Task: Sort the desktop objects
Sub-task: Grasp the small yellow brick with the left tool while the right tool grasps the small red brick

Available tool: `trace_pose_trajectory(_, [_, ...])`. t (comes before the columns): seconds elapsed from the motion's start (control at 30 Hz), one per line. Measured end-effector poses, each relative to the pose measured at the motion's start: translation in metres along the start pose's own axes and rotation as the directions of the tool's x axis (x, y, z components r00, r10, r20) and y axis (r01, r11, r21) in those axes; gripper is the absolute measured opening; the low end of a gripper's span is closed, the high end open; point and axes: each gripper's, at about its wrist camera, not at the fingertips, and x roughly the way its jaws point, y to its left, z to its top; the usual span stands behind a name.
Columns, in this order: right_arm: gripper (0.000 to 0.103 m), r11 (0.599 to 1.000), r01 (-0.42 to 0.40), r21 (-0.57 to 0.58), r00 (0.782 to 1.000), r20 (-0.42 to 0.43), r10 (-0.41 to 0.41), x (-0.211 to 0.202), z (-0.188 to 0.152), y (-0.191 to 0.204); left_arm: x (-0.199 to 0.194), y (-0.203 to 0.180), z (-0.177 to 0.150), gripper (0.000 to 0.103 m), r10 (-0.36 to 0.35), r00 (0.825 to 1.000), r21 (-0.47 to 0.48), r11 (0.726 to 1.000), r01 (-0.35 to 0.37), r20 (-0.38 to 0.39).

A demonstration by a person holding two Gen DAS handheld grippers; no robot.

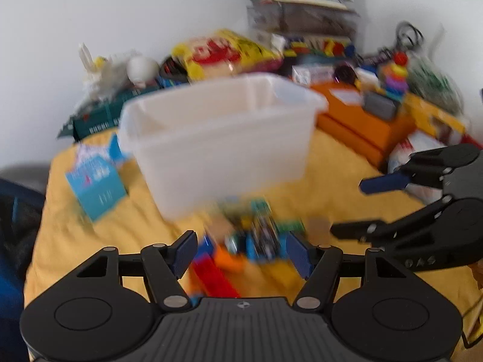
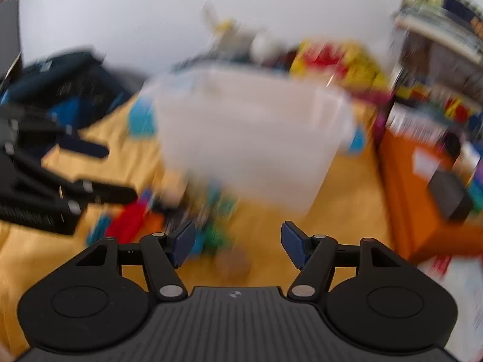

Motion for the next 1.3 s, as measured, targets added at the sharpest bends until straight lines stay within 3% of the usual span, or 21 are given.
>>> trace_pose_trajectory(0.13, [0.064, 0.999, -0.044, 0.009, 0.995, -0.091, 0.044, 0.005, -0.020, 0.010, -0.001, -0.008, -0.032, 0.069, -0.032, 0.997, -0.016, 0.999, 0.031, -0.069])
trace_pose_trajectory(0.23, [0.059, 0.997, -0.071, 0.001, 0.993, -0.096, 0.071, 0.007, -0.022, 0.015, 0.004, -0.006, -0.046, 0.067, -0.059, 0.991, -0.066, 0.996, 0.052, -0.119])
trace_pose_trajectory(0.47, [0.049, 0.988, -0.135, -0.076, 0.987, -0.102, 0.127, 0.022, -0.019, 0.037, 0.000, 0.007, -0.056, 0.064, -0.023, 0.992, -0.123, 0.992, 0.007, -0.127])
trace_pose_trajectory(0.6, [0.037, 0.984, -0.140, -0.114, 0.983, -0.135, 0.124, 0.040, -0.019, 0.049, 0.003, 0.009, -0.057, 0.062, 0.007, 0.990, -0.120, 0.993, -0.024, -0.141])
trace_pose_trajectory(0.67, [0.023, 0.983, -0.120, -0.136, 0.982, -0.162, 0.098, 0.046, -0.023, 0.051, 0.002, 0.011, -0.054, 0.062, 0.002, 0.991, -0.125, 0.992, -0.019, -0.134])
trace_pose_trajectory(0.8, [0.022, 0.988, -0.134, -0.073, 0.979, -0.162, 0.121, 0.031, -0.025, 0.043, 0.003, 0.003, -0.040, 0.060, -0.031, 0.995, -0.083, 0.996, 0.023, -0.098])
trace_pose_trajectory(0.97, [0.022, 0.998, -0.055, -0.005, 0.983, -0.175, 0.054, 0.019, -0.034, 0.023, 0.025, -0.019, -0.020, 0.059, -0.081, 0.991, -0.017, 0.997, 0.080, -0.104])
trace_pose_trajectory(1.13, [0.022, 0.996, -0.014, 0.083, 0.984, -0.178, 0.029, 0.011, -0.048, 0.009, 0.060, -0.040, -0.015, 0.039, -0.113, 0.975, -0.009, 0.993, 0.114, -0.191])
trace_pose_trajectory(1.2, [0.022, 0.997, -0.002, 0.078, 0.984, -0.180, 0.016, 0.009, -0.051, 0.008, 0.071, -0.048, -0.015, 0.038, -0.091, 0.975, 0.028, 0.995, 0.099, -0.202])
trace_pose_trajectory(1.3, [0.022, 0.994, -0.008, 0.106, 0.983, -0.183, 0.027, 0.008, -0.055, 0.004, 0.081, -0.063, -0.015, 0.038, 0.020, 0.980, 0.151, 0.989, 0.010, -0.196])
